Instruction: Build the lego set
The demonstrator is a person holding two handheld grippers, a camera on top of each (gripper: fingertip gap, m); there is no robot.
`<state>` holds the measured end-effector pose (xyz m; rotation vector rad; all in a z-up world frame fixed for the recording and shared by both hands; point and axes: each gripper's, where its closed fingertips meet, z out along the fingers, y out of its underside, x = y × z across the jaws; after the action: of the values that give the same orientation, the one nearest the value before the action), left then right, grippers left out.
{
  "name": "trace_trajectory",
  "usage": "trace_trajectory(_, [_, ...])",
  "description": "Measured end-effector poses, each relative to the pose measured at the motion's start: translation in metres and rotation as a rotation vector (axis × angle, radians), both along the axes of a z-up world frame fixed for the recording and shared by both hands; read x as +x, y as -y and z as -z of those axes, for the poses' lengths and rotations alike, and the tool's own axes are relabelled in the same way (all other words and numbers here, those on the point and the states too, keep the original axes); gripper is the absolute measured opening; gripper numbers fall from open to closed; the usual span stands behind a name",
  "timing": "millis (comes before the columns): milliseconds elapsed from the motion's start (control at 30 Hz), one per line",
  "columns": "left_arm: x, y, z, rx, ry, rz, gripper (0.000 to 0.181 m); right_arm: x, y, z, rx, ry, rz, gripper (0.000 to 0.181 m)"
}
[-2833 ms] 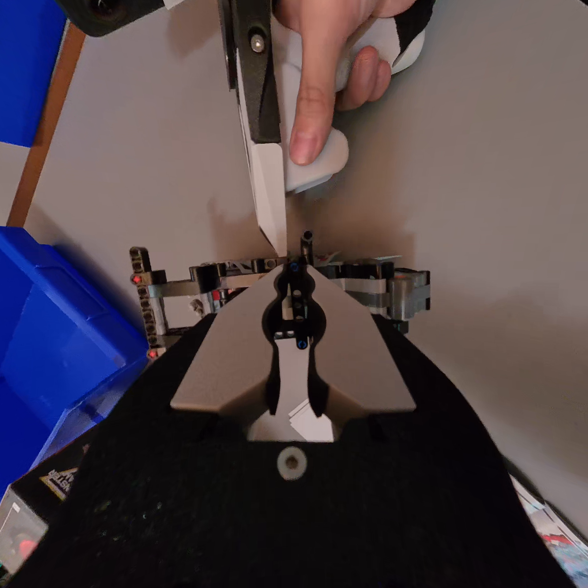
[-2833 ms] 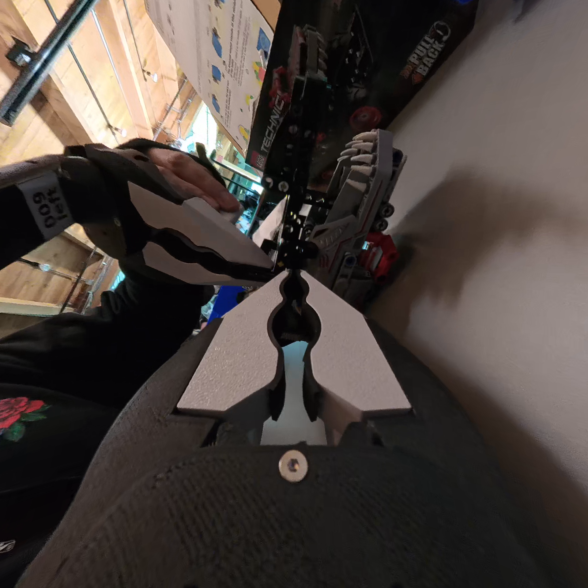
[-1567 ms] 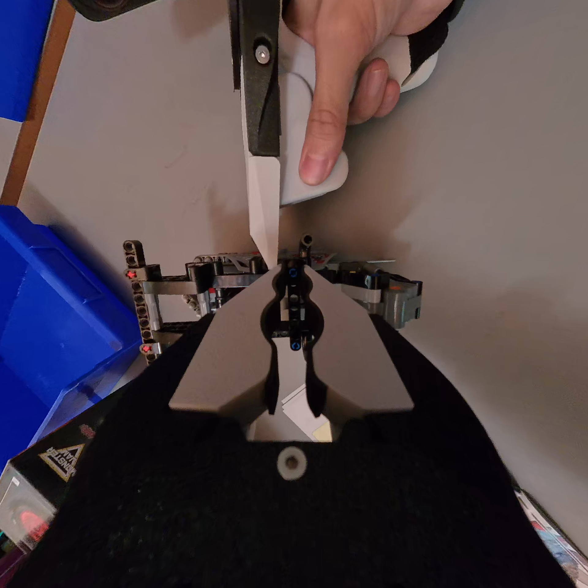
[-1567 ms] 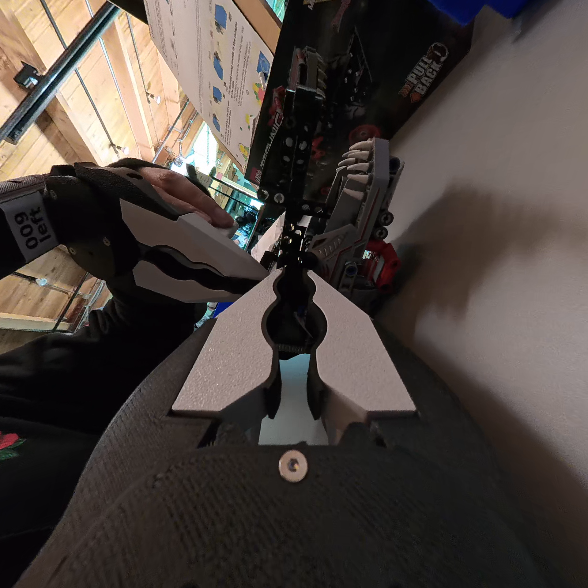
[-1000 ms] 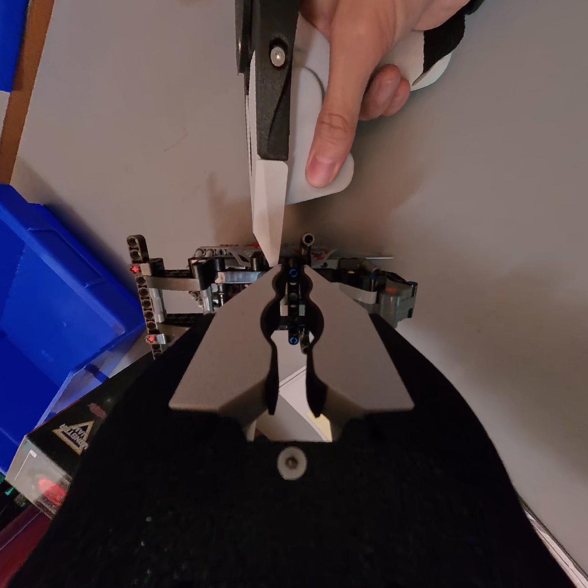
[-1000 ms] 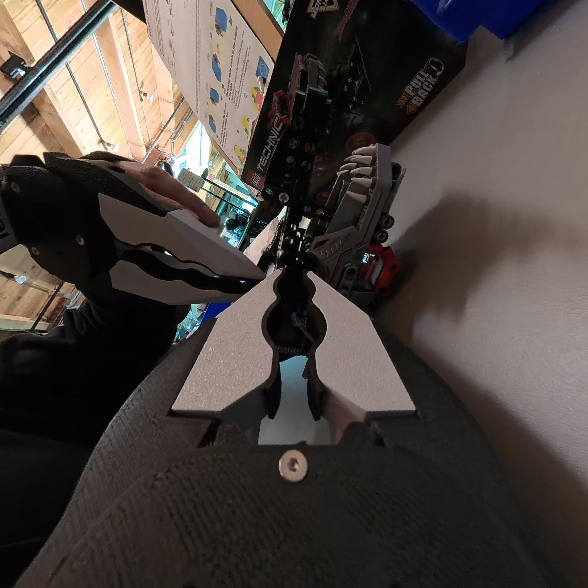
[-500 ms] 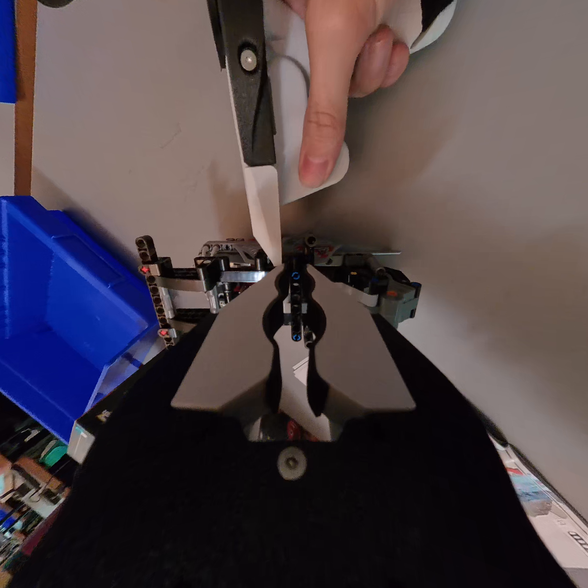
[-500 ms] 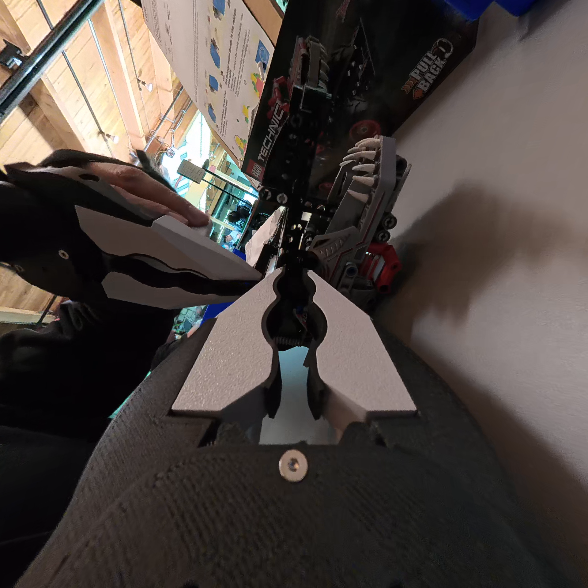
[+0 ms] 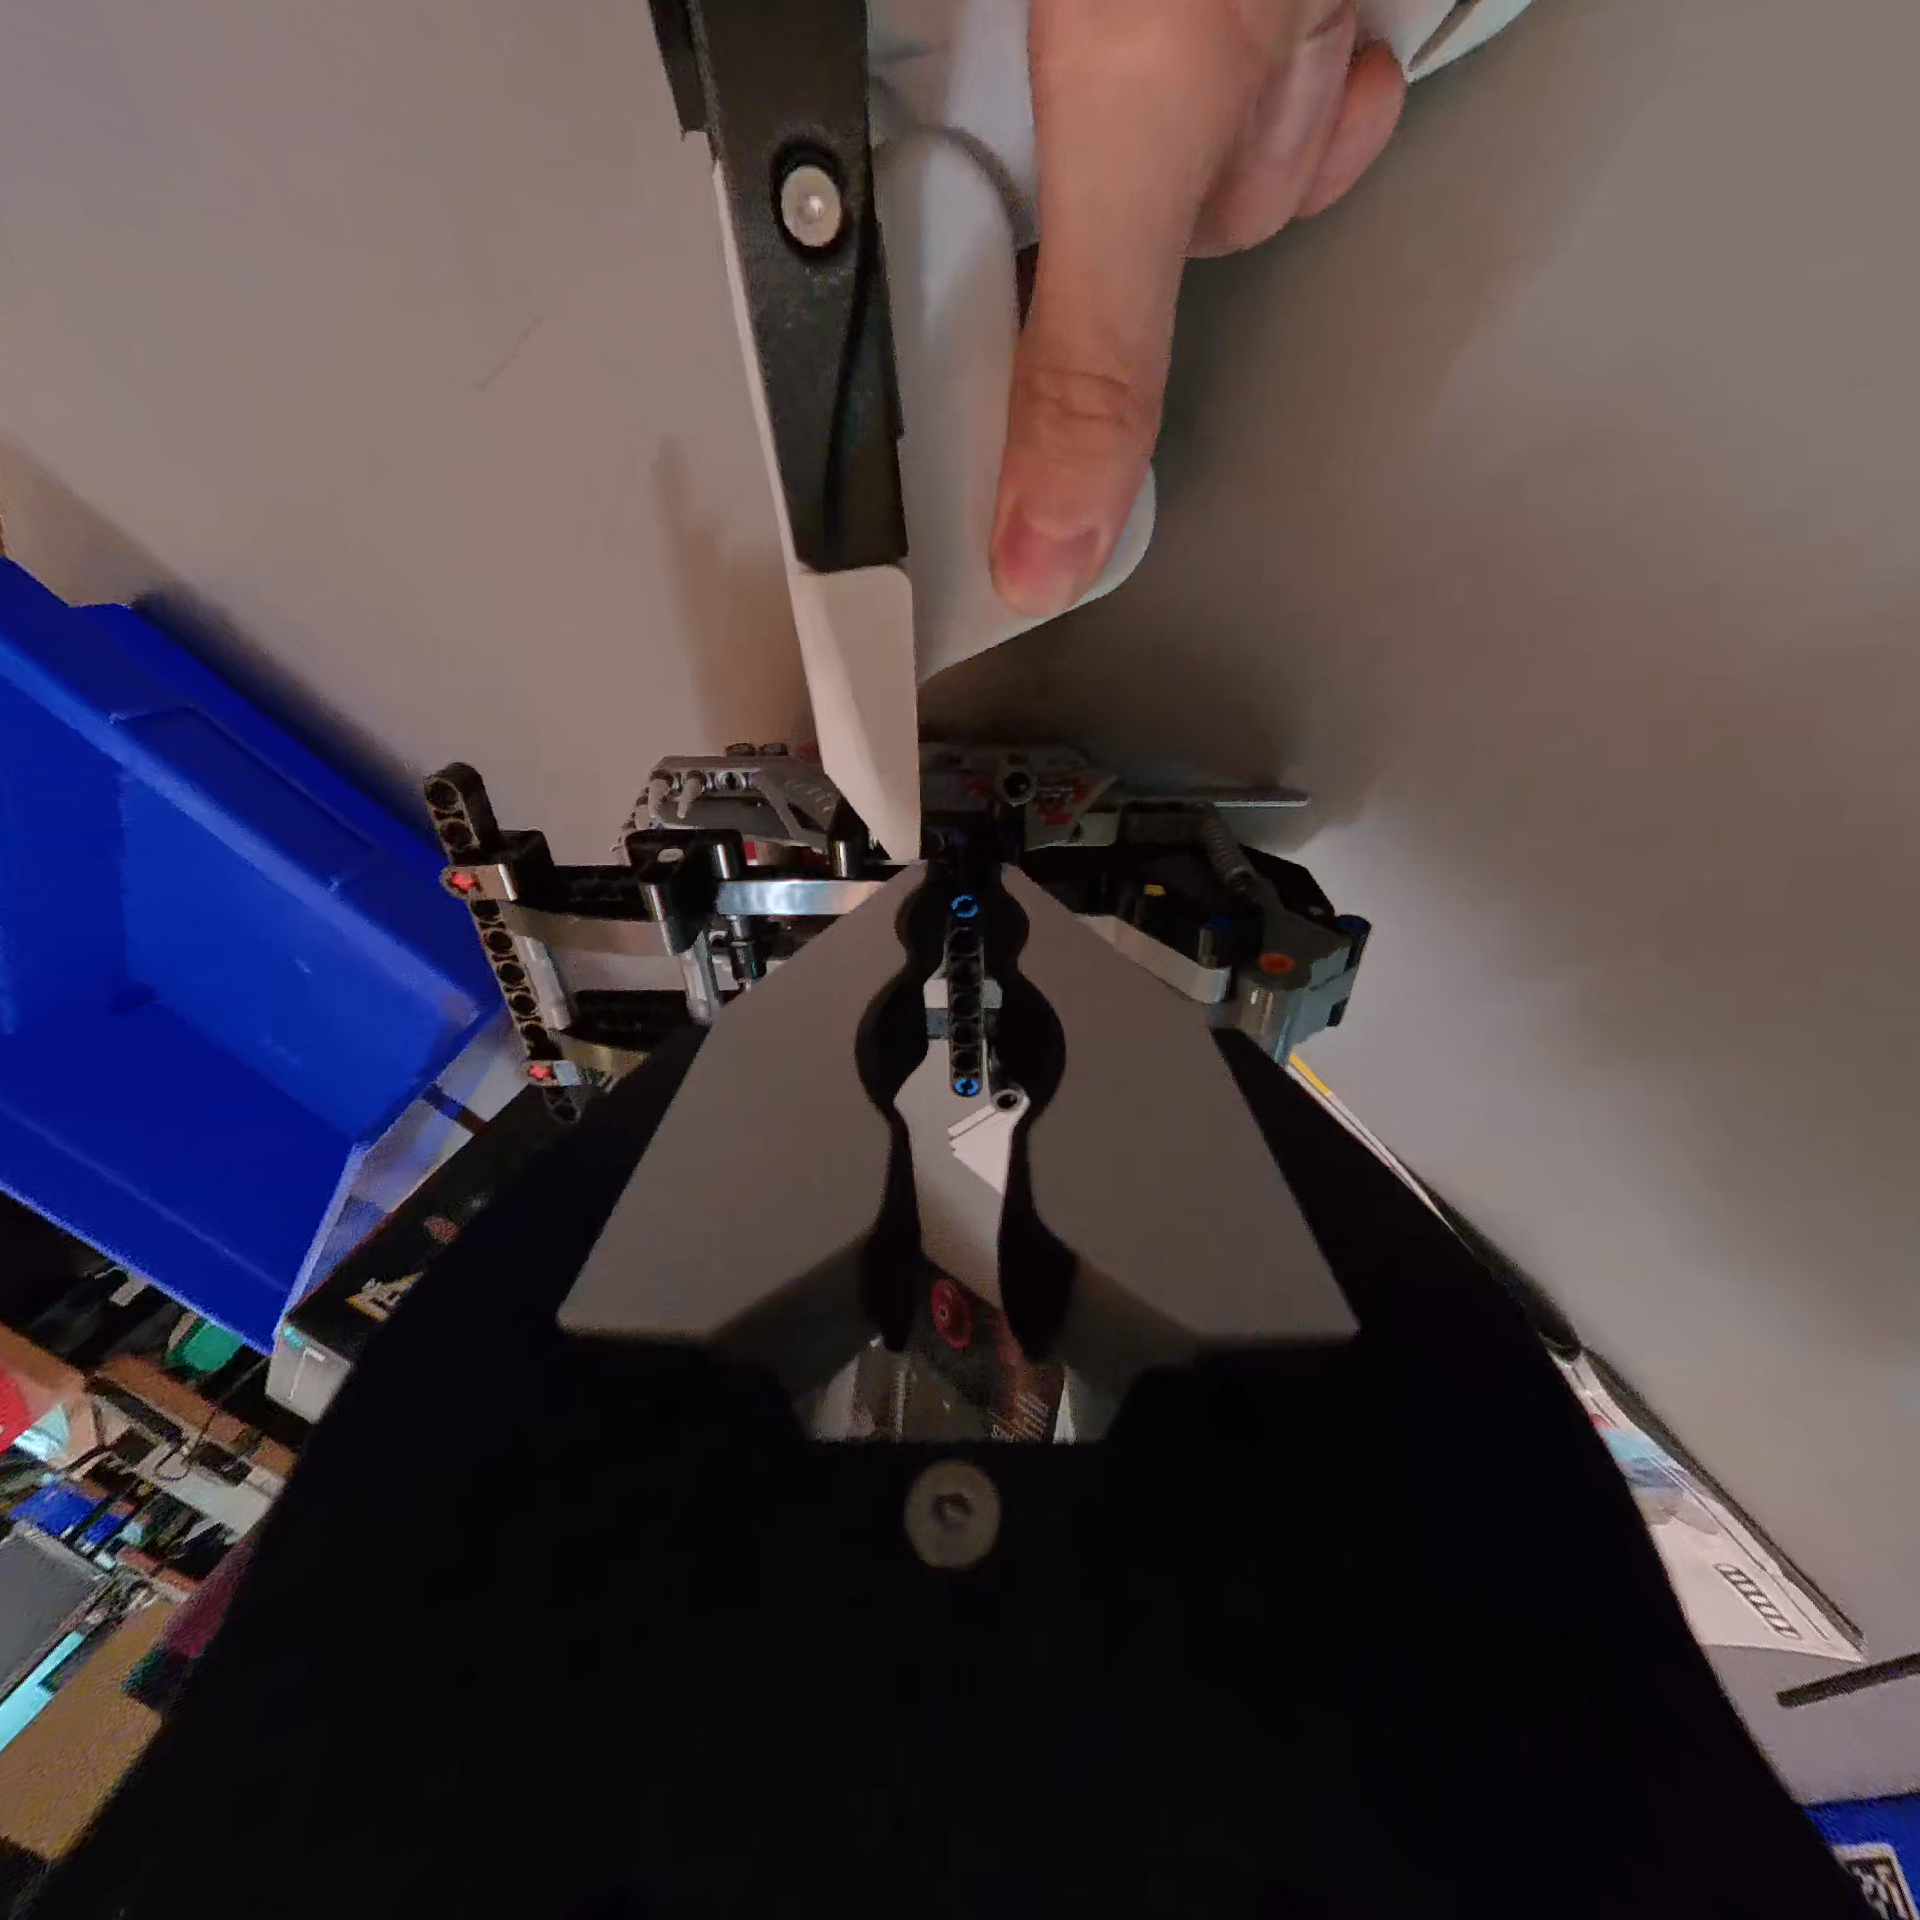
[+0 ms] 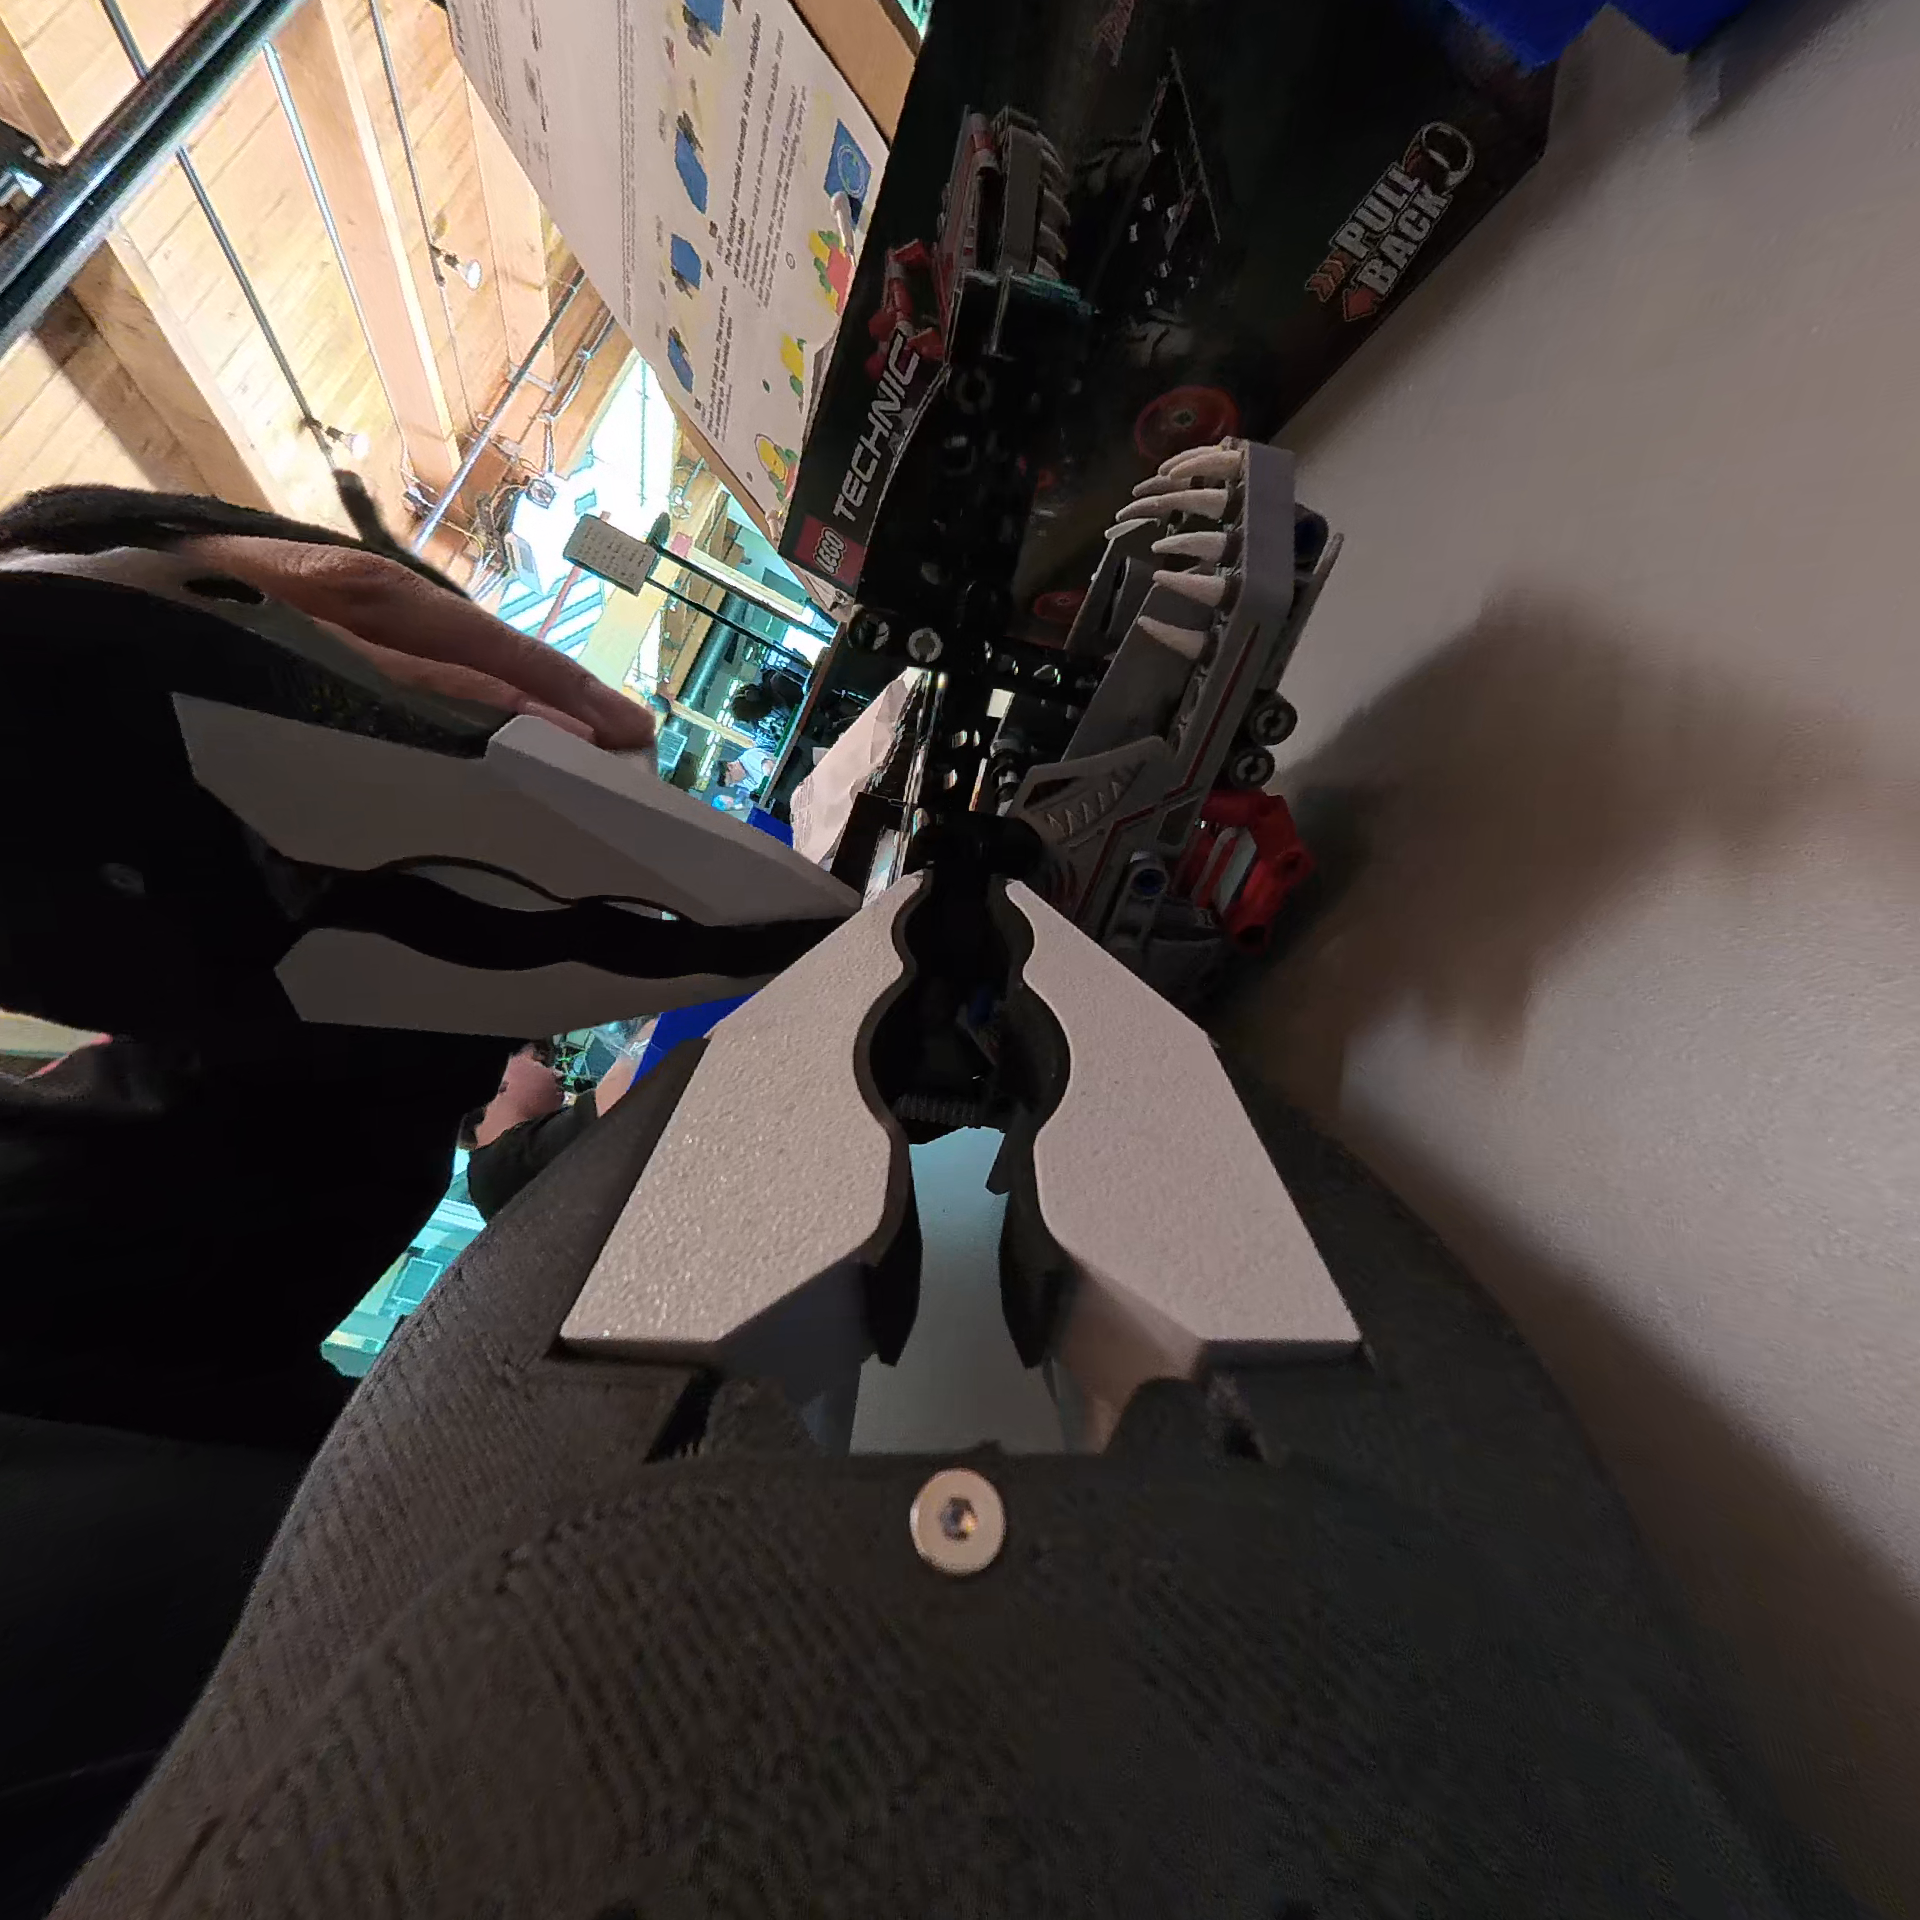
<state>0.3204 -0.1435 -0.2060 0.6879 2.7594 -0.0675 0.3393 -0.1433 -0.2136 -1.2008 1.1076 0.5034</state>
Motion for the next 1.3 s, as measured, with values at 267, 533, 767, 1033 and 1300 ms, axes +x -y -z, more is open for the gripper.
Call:
trace_trajectory(267, [0.0,0.0,0.001,0.027,0.011,-0.031,0.004,0.0,0.0,0.0,-0.017,0.013,0.011,0.008])
trace_trajectory(533, [0.0,-0.001,0.001,-0.023,-0.023,-0.049,0.004,0.001,0.0,0.0,-0.034,0.036,0.022,0.008])
trace_trajectory(767, [0.004,-0.005,0.005,-0.131,0.027,-0.004,0.007,0.0,-0.001,0.0,-0.04,0.052,0.02,0.008])
trace_trajectory(1033, [0.004,-0.007,0.004,-0.205,0.012,-0.027,0.006,-0.003,-0.001,0.0,-0.074,0.085,0.041,0.008])
trace_trajectory(1300, [-0.006,-0.003,-0.031,-0.734,-0.131,-0.487,0.028,-0.01,0.008,0.0,-0.081,0.078,0.193,0.008])
